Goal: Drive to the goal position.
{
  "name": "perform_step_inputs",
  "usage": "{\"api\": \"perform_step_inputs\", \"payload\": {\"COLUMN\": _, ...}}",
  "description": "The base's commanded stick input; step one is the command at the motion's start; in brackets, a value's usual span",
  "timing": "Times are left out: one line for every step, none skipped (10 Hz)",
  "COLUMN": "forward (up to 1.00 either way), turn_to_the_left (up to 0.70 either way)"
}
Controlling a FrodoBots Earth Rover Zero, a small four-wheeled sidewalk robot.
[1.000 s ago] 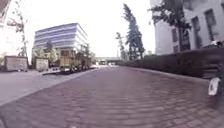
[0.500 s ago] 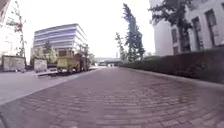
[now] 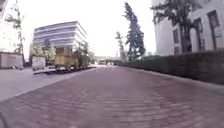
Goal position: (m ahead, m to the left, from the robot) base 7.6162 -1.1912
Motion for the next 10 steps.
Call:
{"api": "perform_step_inputs", "payload": {"forward": 0.7, "turn_to_the_left": 0.0}}
{"api": "perform_step_inputs", "payload": {"forward": 0.7, "turn_to_the_left": 0.0}}
{"api": "perform_step_inputs", "payload": {"forward": 0.7, "turn_to_the_left": 0.0}}
{"api": "perform_step_inputs", "payload": {"forward": 0.7, "turn_to_the_left": 0.0}}
{"api": "perform_step_inputs", "payload": {"forward": 0.7, "turn_to_the_left": 0.0}}
{"api": "perform_step_inputs", "payload": {"forward": 0.7, "turn_to_the_left": 0.0}}
{"api": "perform_step_inputs", "payload": {"forward": 0.7, "turn_to_the_left": 0.0}}
{"api": "perform_step_inputs", "payload": {"forward": 0.7, "turn_to_the_left": 0.0}}
{"api": "perform_step_inputs", "payload": {"forward": 0.7, "turn_to_the_left": 0.0}}
{"api": "perform_step_inputs", "payload": {"forward": 0.7, "turn_to_the_left": 0.0}}
